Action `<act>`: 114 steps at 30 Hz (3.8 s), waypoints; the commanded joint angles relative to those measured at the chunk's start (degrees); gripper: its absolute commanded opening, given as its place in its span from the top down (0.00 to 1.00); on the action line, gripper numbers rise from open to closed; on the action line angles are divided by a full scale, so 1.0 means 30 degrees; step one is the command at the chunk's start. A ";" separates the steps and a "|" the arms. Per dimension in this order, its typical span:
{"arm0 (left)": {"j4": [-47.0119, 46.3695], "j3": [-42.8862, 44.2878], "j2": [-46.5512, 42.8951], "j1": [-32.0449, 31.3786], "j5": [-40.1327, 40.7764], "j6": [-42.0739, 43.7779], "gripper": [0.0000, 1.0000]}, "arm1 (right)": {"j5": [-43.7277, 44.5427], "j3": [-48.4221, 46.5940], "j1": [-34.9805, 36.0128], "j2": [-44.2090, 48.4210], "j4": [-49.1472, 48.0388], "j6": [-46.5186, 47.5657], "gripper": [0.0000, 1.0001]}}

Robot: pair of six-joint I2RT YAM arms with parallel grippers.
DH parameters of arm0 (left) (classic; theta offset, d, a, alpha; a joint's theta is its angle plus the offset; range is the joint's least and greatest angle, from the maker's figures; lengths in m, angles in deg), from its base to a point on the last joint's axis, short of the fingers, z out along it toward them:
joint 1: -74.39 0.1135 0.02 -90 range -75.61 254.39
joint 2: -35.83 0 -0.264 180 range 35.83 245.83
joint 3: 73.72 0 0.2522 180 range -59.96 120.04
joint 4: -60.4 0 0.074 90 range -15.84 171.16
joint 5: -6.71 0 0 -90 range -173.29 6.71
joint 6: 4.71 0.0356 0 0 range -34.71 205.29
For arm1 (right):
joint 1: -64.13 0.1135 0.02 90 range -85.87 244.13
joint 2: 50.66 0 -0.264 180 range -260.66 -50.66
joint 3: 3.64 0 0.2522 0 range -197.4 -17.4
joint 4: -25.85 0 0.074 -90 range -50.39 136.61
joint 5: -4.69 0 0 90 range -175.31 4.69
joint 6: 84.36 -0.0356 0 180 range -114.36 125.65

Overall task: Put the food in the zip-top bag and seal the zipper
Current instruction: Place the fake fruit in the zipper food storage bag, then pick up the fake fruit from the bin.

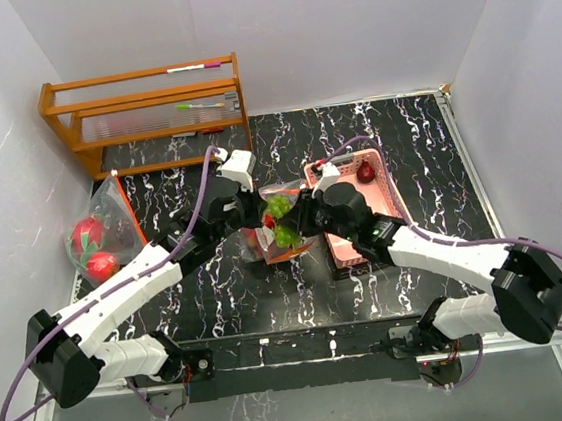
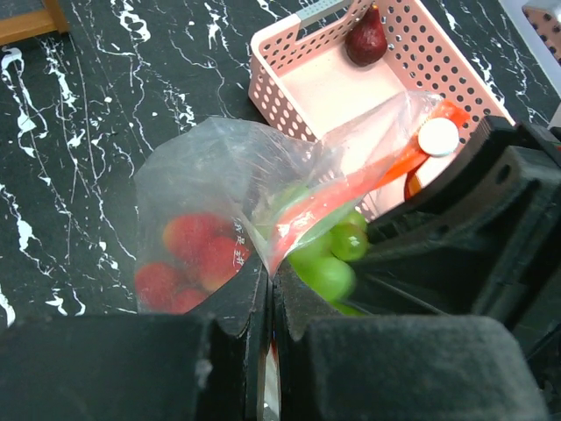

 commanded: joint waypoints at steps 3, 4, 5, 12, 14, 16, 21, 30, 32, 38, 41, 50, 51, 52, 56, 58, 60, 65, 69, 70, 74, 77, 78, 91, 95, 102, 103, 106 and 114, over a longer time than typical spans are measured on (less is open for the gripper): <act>-0.0927 -0.0301 -0.1101 0.0033 -0.1293 -0.0785 1.00 | 0.7938 -0.2300 0.1861 -0.1090 -0.1089 -0.0064 0.71; -0.0931 -0.0333 -0.1079 0.0033 -0.1288 -0.0816 1.00 | 0.8291 -0.2706 0.2093 -0.1326 -0.0828 0.0149 0.60; -0.0903 -0.0348 -0.1047 0.0044 -0.1317 -0.0820 1.00 | 0.8716 -0.2983 0.2440 -0.1498 -0.0517 0.0450 0.51; -0.0777 -0.0359 -0.0824 0.0040 -0.0694 -0.0675 1.00 | 1.1134 -0.4060 0.4773 -0.0688 0.2003 0.1329 0.17; -0.0683 -0.0318 -0.0678 0.0033 -0.0336 -0.0652 1.00 | 1.1323 -0.3809 0.5368 0.0167 0.2536 0.1257 0.17; -0.0655 -0.0306 -0.0478 0.0033 -0.0059 -0.0645 1.00 | 1.1690 -0.3441 0.6000 0.1304 0.3072 0.1122 0.16; -0.0412 -0.0271 0.0244 0.0033 0.0050 -0.0675 1.00 | 1.2413 -0.2603 0.6609 0.4308 0.4876 0.0564 0.17; 0.0576 0.0152 -0.0769 0.0051 0.0782 0.0089 1.00 | 1.7972 -0.2525 0.6414 0.6842 0.9514 -0.0249 0.15; 0.0743 0.0119 -0.1036 0.0040 0.0651 0.0199 1.00 | 1.8638 -0.3202 0.5360 0.5956 1.0799 -0.0065 0.11; 0.0688 -0.0407 -0.1829 0.0057 0.0564 0.0219 1.00 | 1.1991 -0.4218 -0.2599 0.2356 0.9369 0.1988 0.07; 0.0501 -0.0555 -0.1961 0.0042 0.0353 0.0125 1.00 | 1.0662 -0.4746 -0.4373 0.0255 0.7632 0.3338 0.08; 0.0078 -0.0669 -0.1891 0.0062 -0.0105 0.0058 1.00 | 1.0980 -0.6901 -0.6527 -0.5836 0.5399 0.5297 0.09; 0.0015 -0.0694 -0.1917 0.0062 -0.0166 0.0036 1.00 | 1.1216 -0.6949 -0.6701 -0.6237 0.5158 0.5433 0.09; -0.0041 -0.0727 -0.1917 0.0062 -0.0202 0.0030 1.00 | 1.1359 -0.6919 -0.6833 -0.6573 0.4780 0.5615 0.09; -0.0095 -0.0817 -0.1831 0.0063 -0.0113 0.0077 1.00 | 1.1722 -0.6920 -0.7341 -0.7835 0.3320 0.6779 0.11; -0.0067 -0.0847 -0.1764 0.0048 -0.0004 0.0115 1.00 | 1.2176 -0.6844 -0.7402 -0.8440 0.2615 0.7642 0.11; -0.0066 -0.0898 -0.1680 0.0077 0.0093 0.0187 1.00 | 1.2564 -0.6541 -0.7542 -0.8782 0.1842 0.8278 0.12; -0.0179 -0.0995 -0.1549 0.0062 0.0238 0.0262 1.00 | 1.1643 -0.5279 -0.8167 -0.8982 -0.0805 0.9053 0.16; -0.0234 -0.1022 -0.1464 0.0063 0.0240 0.0373 1.00 | 1.2181 -0.4645 -0.8308 -0.9278 -0.2273 0.9552 0.18; -0.0240 -0.1031 -0.1457 0.0063 0.0266 0.0376 1.00 | 1.1996 -0.4485 -0.8356 -0.9278 -0.2675 0.9733 0.18; -0.0227 -0.1024 -0.1334 0.0062 0.0335 0.0461 1.00 | 1.1440 -0.4696 -0.8580 -1.0468 -0.2785 1.0010 0.22; -0.0213 -0.0995 -0.1310 0.0084 0.0415 0.0523 1.00 | 1.0990 -0.4841 -0.8688 -1.0950 -0.2762 1.0138 0.25; -0.0234 -0.1021 -0.1310 0.0105 0.0416 0.0526 1.00 | 1.0839 -0.4927 -0.8760 -1.1099 -0.2766 1.0140 0.25; -0.0155 -0.1053 -0.1306 0.0150 0.0619 0.0758 1.00 | 1.0419 -0.6109 -0.8839 -1.2384 -0.2025 1.0188 0.48; -0.0124 -0.1110 -0.1348 0.0176 0.0649 0.0769 1.00 | 0.9908 -0.5725 -0.8840 -1.1907 -0.2022 1.0334 0.62; -0.0088 -0.0989 -0.1218 0.0180 0.0591 0.0761 1.00 | 0.7824 -0.4344 -0.8839 -0.8536 -0.1351 0.9582 0.69; -0.0116 -0.0994 -0.1181 0.0180 0.0632 0.0772 1.00 | 0.7094 -0.4125 -0.8814 -0.7728 -0.1047 0.9517 0.69; -0.0033 -0.0953 -0.0907 0.0211 0.0699 0.0820 1.00 | 0.4488 -0.3211 -0.8759 -0.4623 0.0107 0.9237 0.70; -0.0024 -0.0586 -0.0036 0.0324 0.0350 0.0424 1.00 | -0.1879 0.0121 -0.7764 0.4408 0.2057 0.8763 0.69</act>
